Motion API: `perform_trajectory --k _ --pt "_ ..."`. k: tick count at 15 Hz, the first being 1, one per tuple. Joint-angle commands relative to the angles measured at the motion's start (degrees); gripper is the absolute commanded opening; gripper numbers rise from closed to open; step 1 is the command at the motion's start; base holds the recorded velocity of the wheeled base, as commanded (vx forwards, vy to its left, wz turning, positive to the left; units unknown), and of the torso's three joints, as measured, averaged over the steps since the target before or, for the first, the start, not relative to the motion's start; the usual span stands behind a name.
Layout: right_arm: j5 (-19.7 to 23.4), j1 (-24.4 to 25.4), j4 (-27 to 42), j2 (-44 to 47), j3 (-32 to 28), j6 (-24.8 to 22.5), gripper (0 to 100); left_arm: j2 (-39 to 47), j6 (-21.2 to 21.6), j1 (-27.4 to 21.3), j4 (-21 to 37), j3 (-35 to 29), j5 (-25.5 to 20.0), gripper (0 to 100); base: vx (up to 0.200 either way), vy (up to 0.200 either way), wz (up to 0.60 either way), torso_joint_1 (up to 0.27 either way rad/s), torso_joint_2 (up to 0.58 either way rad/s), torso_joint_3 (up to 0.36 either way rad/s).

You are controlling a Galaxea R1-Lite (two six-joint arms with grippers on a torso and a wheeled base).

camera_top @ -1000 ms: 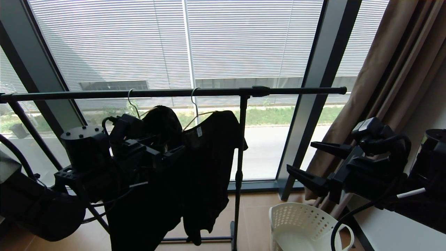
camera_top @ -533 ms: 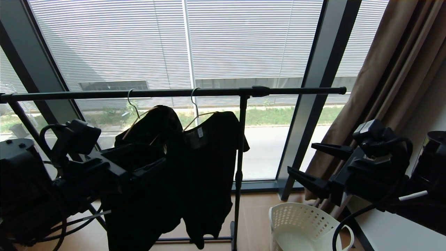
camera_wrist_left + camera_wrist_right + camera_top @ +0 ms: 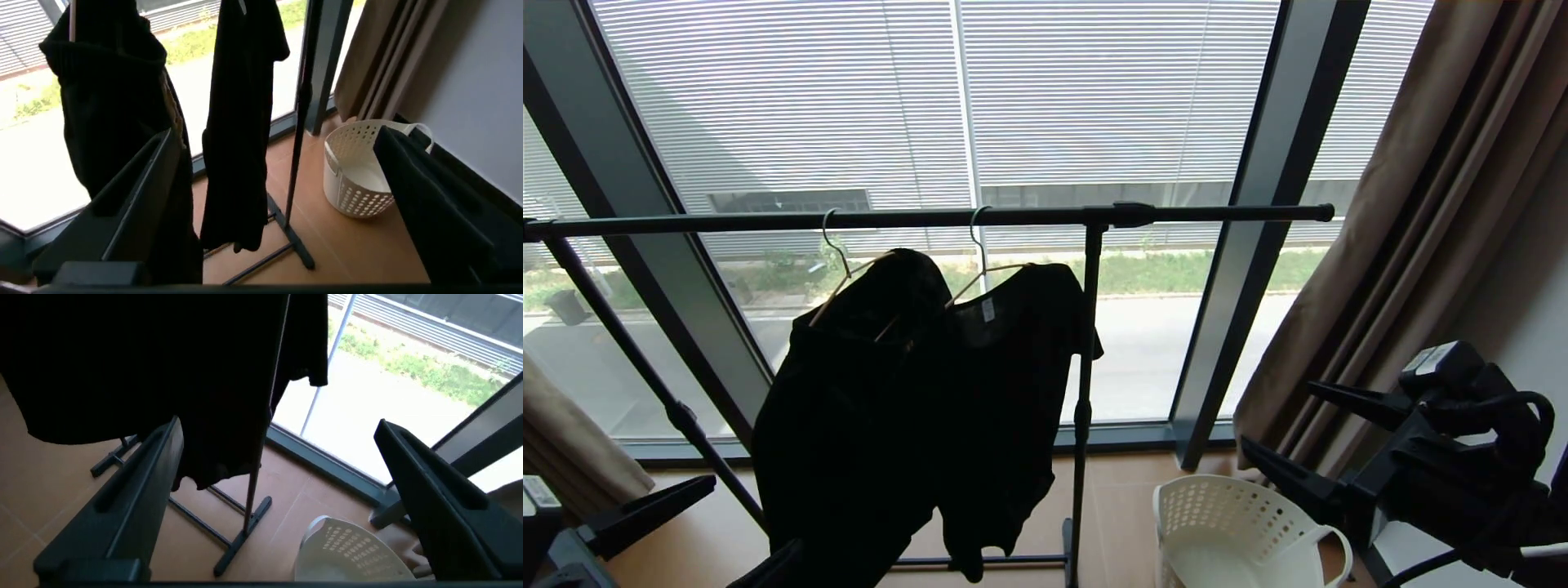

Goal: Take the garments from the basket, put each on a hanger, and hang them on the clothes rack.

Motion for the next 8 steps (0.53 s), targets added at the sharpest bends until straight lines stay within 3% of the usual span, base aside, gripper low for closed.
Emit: perform_trajectory --k 1,3,6,8 --pt "-8.1 3.7 3.4 -11.9 5.7 -0.1 100 -21.8 1.4 -0.3 18.9 0.9 1.9 100 0.000 0.000 0.00 0.000 0.00 0.000" --pt "-15.3 5.9 7.4 -16.5 8.5 -0.1 100 -29.1 1.4 -0.2 25.7 0.9 1.9 100 0.000 0.000 0.00 0.000 0.00 0.000" --pt "-18.2 6.5 10.4 -26.3 14.2 0.0 100 -38.1 1.3 0.6 35.3 0.9 1.9 100 0.000 0.000 0.00 0.000 0.00 0.000" --pt "-18.9 6.4 23.7 -37.3 14.2 -0.2 100 -41.8 1.4 1.5 39.8 0.7 2.1 100 0.000 0.000 0.00 0.000 0.00 0.000"
